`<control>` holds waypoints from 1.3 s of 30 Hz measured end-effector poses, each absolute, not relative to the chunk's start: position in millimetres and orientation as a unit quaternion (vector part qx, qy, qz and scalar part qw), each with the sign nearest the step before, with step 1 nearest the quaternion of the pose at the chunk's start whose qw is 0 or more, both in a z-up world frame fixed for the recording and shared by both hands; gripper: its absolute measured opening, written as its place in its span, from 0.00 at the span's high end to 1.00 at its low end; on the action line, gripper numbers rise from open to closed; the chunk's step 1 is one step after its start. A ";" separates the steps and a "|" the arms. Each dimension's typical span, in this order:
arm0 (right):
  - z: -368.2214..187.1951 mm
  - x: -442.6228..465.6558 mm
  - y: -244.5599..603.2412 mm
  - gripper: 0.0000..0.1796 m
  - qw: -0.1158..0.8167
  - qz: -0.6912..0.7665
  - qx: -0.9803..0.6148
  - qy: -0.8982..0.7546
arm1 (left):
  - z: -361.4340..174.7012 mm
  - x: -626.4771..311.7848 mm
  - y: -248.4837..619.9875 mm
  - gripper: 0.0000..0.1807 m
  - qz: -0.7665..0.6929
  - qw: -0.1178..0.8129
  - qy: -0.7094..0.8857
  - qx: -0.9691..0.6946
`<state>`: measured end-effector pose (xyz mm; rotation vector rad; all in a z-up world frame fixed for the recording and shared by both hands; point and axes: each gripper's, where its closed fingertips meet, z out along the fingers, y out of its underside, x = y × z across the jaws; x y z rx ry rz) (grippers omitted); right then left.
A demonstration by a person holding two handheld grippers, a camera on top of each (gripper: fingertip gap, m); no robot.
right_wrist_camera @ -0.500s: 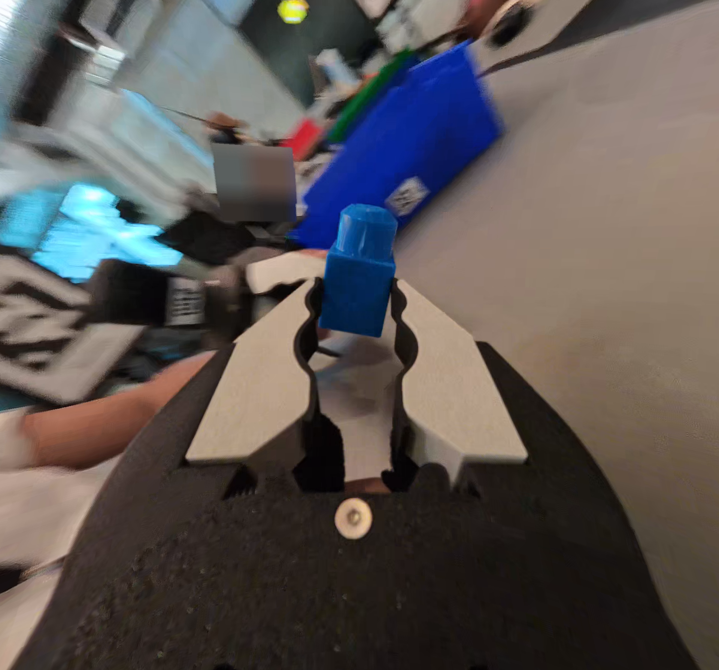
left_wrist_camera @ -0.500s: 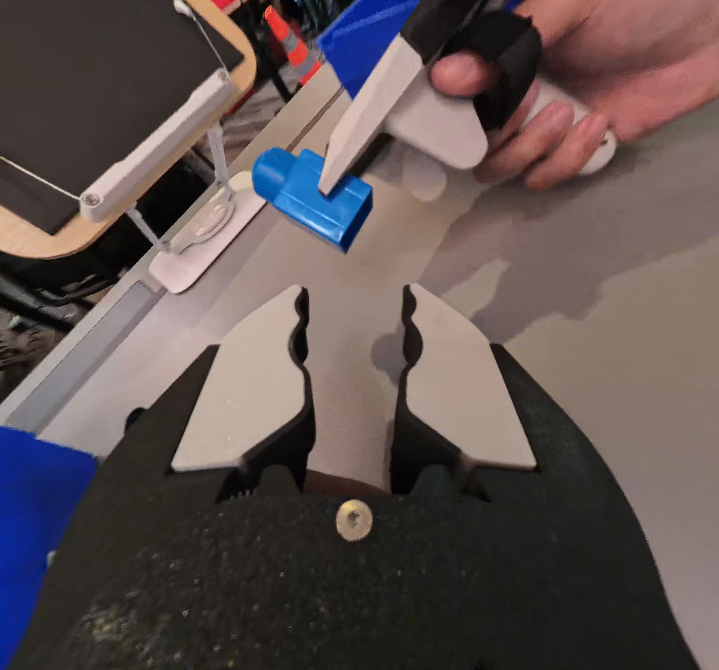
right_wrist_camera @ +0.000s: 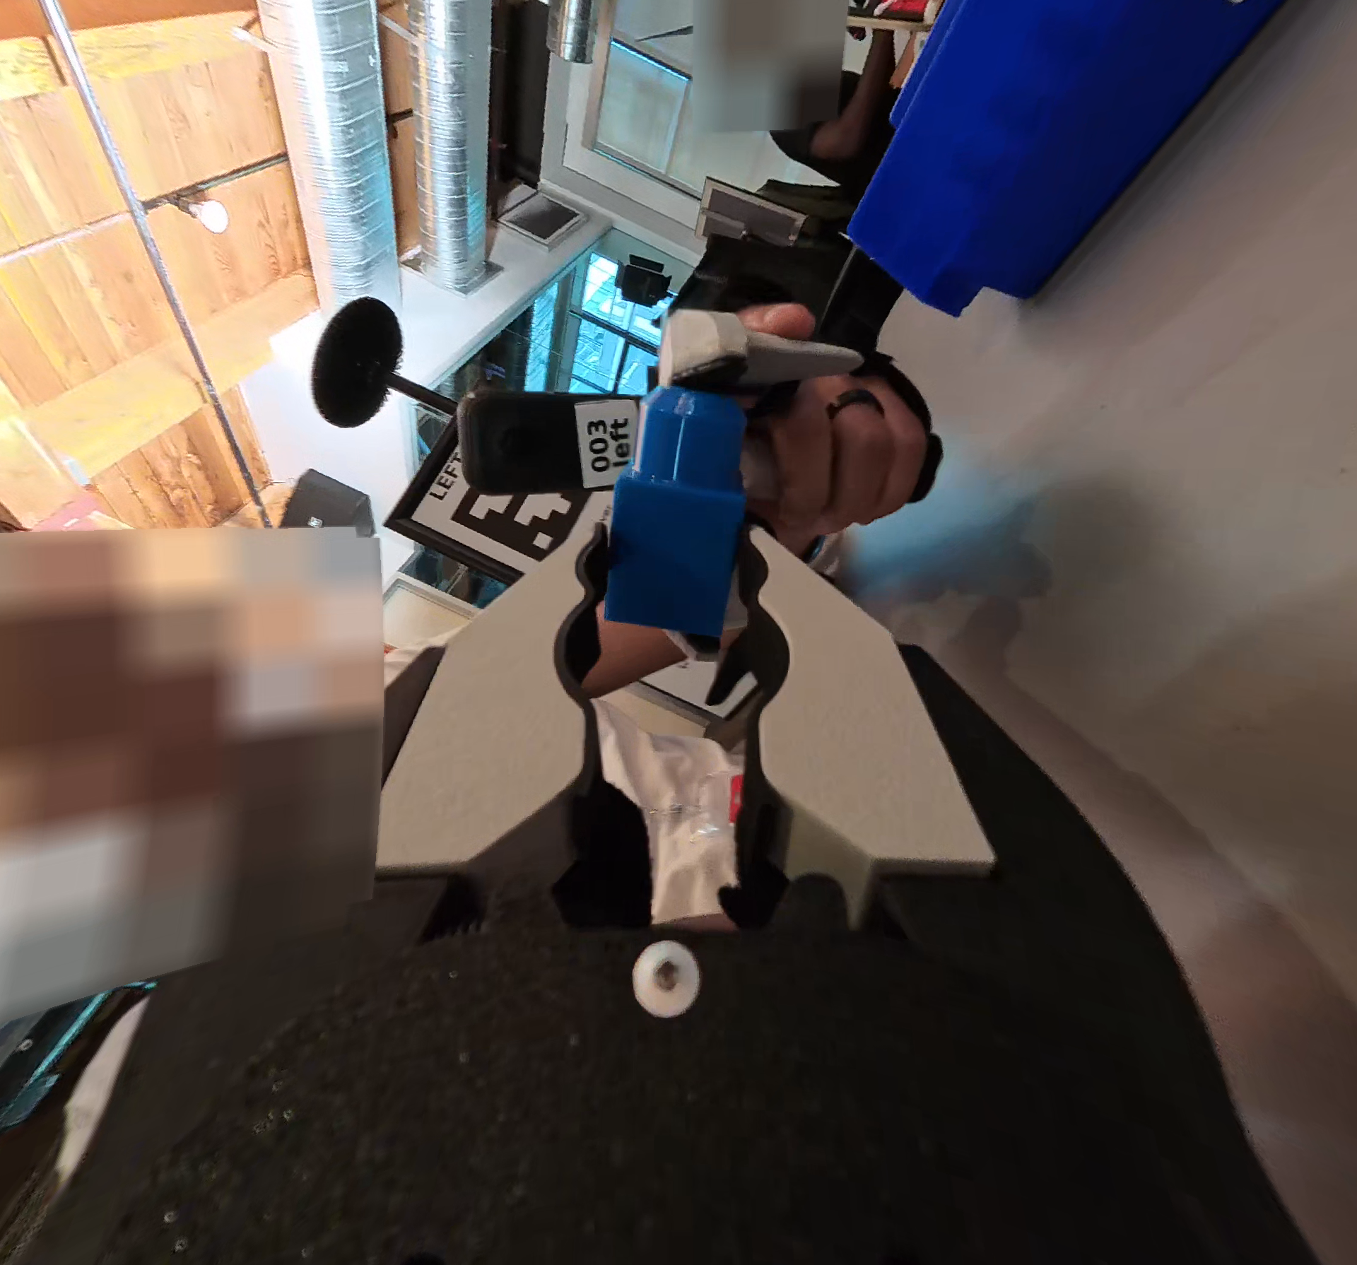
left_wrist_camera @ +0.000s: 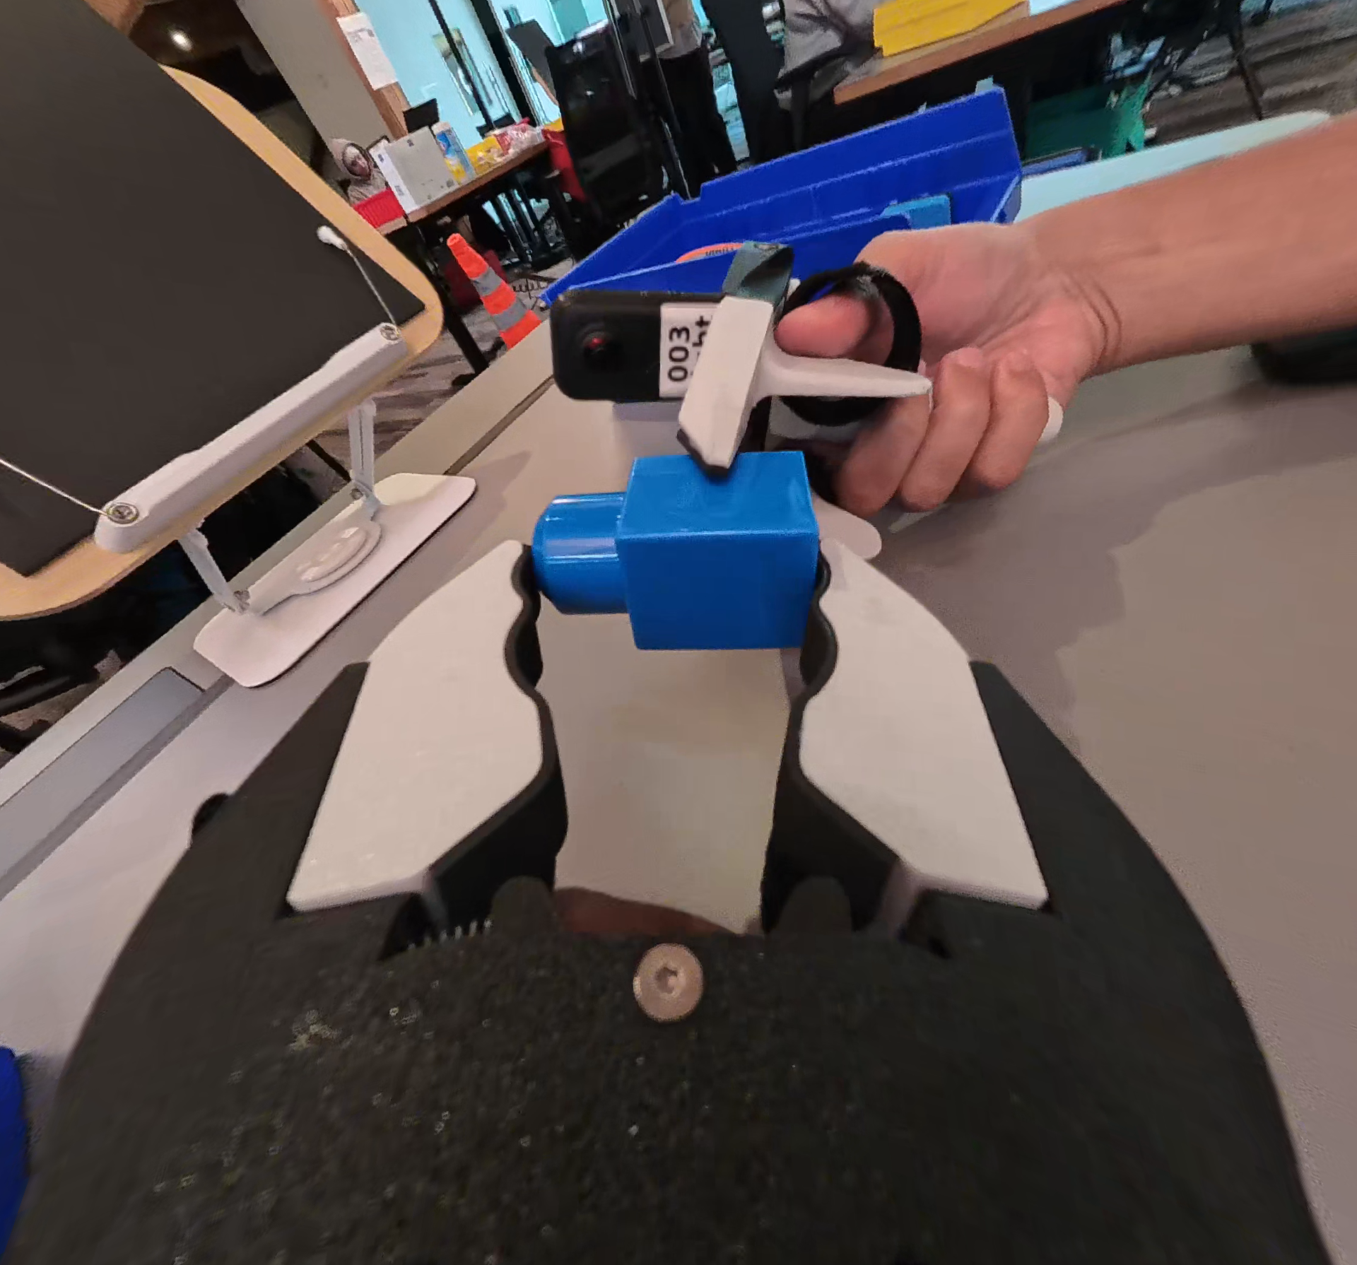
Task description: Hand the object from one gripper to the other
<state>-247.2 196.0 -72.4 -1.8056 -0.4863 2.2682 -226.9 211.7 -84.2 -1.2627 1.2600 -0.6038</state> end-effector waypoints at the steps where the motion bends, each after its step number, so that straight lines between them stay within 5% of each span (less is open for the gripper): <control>1: -75.1 -246.3 199.9 0.80 0.113 0.759 -0.619 -0.166 | -86.8 -227.8 215.6 0.62 -0.246 0.585 0.543 -0.550; 8: -87.3 -213.9 268.3 0.59 0.380 0.554 -0.725 -0.153 | -101.6 -257.0 266.1 0.62 -0.019 0.608 0.544 -0.578; 13: -94.7 -236.8 264.0 0.58 0.482 0.363 -0.750 -0.272 | -121.2 -258.9 274.5 0.62 0.119 0.584 0.584 -0.551; 16: -111.6 -258.6 255.3 0.59 0.479 0.304 -0.762 -0.312 | -123.6 -254.1 271.4 0.62 0.142 0.580 0.594 -0.539; 18: -116.2 -261.1 255.0 0.80 0.488 0.272 -0.765 -0.320 | -124.0 -252.4 268.9 0.62 0.146 0.580 0.598 -0.534; 20: -115.9 -260.8 255.0 0.80 0.486 0.257 -0.768 -0.327 | -124.0 -252.5 268.6 0.62 0.145 0.586 0.591 -0.535; 25: -111.3 -236.5 267.8 0.81 0.484 0.227 -0.783 -0.317 | -127.2 -250.7 258.1 0.59 0.029 0.568 0.564 -0.599; 33: 43.2 -73.6 259.0 0.81 0.517 0.104 -0.816 -0.236 | -115.3 -262.7 218.5 0.64 -0.364 0.435 0.357 -0.742; 36: 27.1 25.7 236.0 0.80 0.441 0.025 -0.884 -0.155 | -106.1 -273.5 172.8 0.58 -0.464 0.371 0.338 -0.730; 39: -26.2 89.1 215.7 0.81 0.320 0.003 -0.942 -0.103 | -100.2 -296.6 156.1 0.62 -0.449 0.411 0.313 -0.729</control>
